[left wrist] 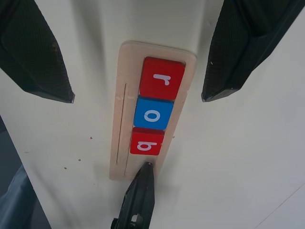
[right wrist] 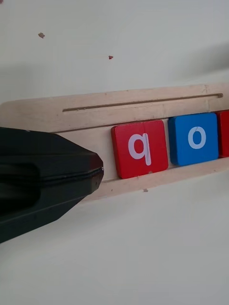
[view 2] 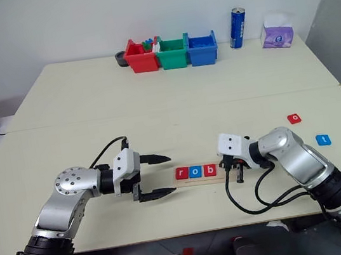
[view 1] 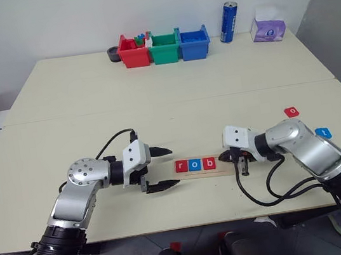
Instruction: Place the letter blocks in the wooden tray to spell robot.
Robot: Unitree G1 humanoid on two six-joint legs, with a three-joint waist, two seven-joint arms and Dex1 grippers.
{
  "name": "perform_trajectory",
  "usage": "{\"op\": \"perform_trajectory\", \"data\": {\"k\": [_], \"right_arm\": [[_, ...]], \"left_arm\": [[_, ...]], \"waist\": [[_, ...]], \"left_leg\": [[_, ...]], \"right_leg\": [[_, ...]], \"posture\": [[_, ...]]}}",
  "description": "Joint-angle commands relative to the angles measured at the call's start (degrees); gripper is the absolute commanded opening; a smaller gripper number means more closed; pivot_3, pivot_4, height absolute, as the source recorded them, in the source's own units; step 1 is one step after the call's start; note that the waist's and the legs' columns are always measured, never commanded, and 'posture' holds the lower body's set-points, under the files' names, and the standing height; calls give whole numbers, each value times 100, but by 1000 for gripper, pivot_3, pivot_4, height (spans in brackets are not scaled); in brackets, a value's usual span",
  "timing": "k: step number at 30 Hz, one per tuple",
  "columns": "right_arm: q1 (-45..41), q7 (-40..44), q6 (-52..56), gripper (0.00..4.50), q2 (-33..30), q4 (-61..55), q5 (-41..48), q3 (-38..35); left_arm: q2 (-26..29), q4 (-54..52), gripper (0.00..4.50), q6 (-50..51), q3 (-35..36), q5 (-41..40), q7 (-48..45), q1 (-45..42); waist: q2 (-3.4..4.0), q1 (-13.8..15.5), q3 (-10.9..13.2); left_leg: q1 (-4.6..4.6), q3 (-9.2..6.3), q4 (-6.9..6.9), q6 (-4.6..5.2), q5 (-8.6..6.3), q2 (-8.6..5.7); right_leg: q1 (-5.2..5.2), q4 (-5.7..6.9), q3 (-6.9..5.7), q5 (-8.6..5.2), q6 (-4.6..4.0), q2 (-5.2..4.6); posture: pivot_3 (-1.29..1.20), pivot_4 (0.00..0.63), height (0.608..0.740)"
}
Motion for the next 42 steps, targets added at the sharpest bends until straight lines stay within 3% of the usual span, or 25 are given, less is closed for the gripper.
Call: {"op": "perform_trajectory", "data": {"k": [1,31,40,42], "right_arm": [[-134,78,-103,10,-60,-76,-114,-9],[-352,124,73,10,374,-80,-91,-65],[350,-384,656,10,-171,-487,556,-1862],[616,-839,640,530,-122,-323,507,-2316]], "left_arm": [[18,-55,4500,-105,84,-18,7,-18],[26,-53,4500,-124,104,35,113,2],[-82,-306,4500,1,67,-98,194,63],[-160,-380,4500,68,37,-128,235,28]], "waist": [[0,1,0],[0,3,0],[0,41,1],[-1,37,1]], "left_leg": [[0,0,0,0,0,0],[0,0,0,0,0,0],[-4,0,0,0,0,-2],[-4,2,0,0,0,-2]], "right_leg": [[0,0,0,0,0,0],[0,0,0,0,0,0],[0,-4,-1,0,0,-4],[0,-3,0,0,0,-6]], "posture": [[0,150,740],[0,150,740],[0,150,740],[0,150,740]]}}
